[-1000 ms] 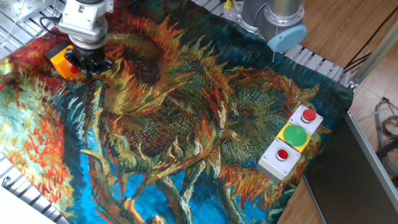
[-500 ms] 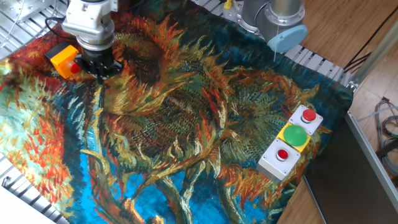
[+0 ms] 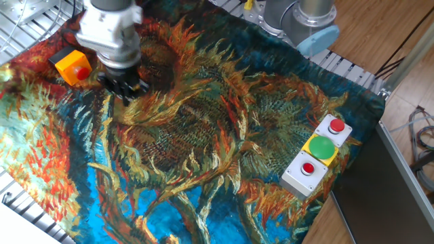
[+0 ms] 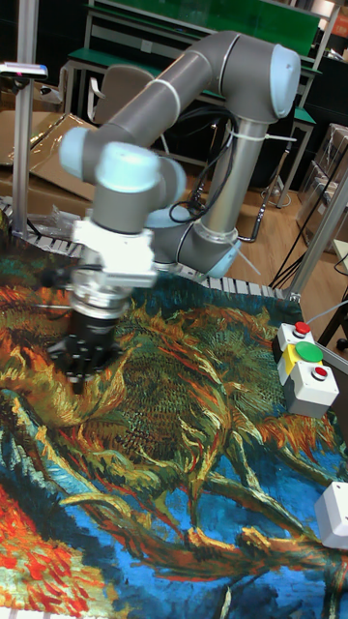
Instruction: Press the button horizontally
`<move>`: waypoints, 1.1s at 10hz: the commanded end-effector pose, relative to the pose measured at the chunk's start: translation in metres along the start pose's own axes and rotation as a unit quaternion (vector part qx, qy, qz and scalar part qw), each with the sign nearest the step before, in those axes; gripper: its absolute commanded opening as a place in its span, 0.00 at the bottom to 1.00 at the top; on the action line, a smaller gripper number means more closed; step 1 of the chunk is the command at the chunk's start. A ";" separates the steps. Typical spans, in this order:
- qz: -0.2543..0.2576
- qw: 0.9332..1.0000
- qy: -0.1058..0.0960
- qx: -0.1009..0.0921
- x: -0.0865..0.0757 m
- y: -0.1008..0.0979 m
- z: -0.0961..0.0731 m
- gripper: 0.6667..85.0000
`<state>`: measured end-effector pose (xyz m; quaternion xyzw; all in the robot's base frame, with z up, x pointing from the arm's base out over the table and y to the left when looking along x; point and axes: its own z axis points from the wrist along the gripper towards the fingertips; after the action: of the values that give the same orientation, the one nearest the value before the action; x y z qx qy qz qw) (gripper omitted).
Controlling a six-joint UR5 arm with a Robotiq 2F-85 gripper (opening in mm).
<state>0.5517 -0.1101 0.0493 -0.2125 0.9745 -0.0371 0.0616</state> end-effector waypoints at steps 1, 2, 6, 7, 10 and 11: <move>-0.005 1.000 0.026 0.004 -0.003 0.021 -0.011 0.01; -0.006 1.000 0.027 -0.003 -0.002 0.025 -0.011 0.01; 0.073 0.997 0.017 -0.029 -0.052 0.118 -0.016 0.01; 0.061 0.998 0.021 -0.027 -0.049 0.117 -0.016 0.01; 0.011 1.000 0.000 -0.025 -0.045 0.103 -0.013 0.01; 0.023 0.999 -0.005 -0.044 -0.052 0.124 -0.018 0.01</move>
<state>0.5474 0.0053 0.0571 -0.1927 0.9799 -0.0146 0.0485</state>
